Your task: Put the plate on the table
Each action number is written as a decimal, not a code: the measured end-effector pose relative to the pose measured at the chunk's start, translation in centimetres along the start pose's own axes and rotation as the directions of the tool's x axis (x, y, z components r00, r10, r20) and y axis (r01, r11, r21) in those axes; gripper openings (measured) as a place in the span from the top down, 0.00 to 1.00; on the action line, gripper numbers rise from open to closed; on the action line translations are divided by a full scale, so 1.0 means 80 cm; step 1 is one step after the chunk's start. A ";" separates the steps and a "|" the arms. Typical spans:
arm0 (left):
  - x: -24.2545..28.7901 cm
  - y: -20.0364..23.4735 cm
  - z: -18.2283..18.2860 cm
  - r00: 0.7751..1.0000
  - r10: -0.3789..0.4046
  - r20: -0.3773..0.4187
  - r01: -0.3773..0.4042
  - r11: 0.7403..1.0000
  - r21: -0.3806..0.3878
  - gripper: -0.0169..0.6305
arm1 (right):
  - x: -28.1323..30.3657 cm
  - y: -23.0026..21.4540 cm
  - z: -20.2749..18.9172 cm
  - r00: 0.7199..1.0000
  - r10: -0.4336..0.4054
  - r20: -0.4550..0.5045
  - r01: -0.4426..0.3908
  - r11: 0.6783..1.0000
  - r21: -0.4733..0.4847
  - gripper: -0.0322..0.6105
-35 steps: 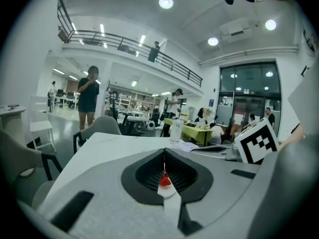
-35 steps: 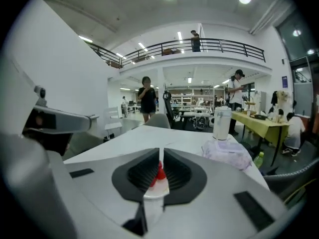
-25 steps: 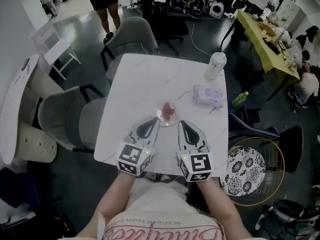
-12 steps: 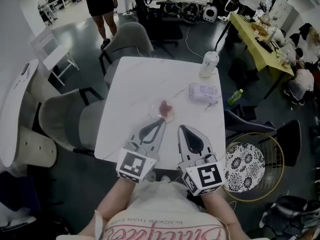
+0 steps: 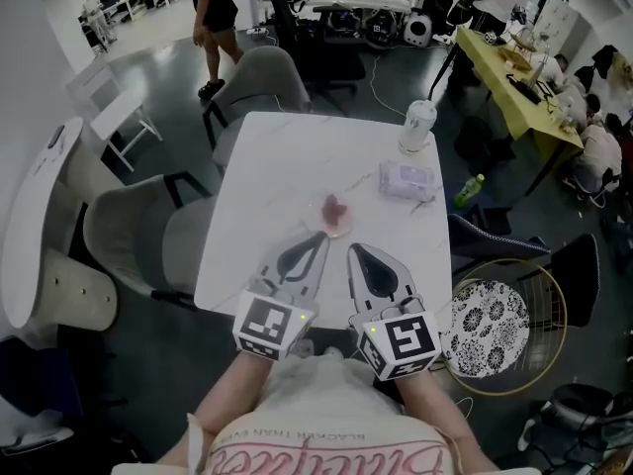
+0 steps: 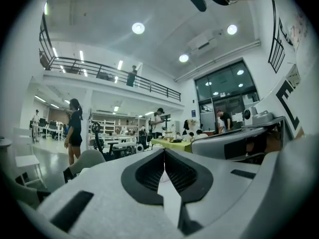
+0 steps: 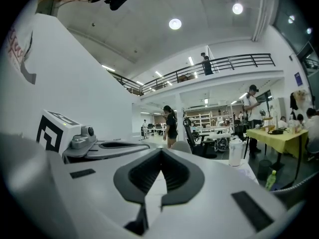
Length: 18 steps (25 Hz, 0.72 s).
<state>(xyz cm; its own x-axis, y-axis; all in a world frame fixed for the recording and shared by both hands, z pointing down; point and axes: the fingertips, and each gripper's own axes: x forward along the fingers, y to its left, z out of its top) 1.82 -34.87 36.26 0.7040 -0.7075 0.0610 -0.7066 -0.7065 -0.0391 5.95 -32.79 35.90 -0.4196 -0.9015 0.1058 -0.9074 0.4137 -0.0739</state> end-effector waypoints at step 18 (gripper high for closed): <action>-0.005 -0.001 -0.004 1.000 -0.002 -0.003 0.002 1.000 -0.001 0.97 | 0.001 0.000 -0.016 0.998 -0.037 -0.050 0.038 0.999 0.012 0.95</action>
<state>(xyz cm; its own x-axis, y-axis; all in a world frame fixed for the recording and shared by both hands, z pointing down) 1.59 -34.52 36.53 0.7055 -0.7058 0.0636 -0.7050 -0.7082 -0.0382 5.90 -32.67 37.20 -0.3863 -0.9087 0.1582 -0.9223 0.3779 -0.0815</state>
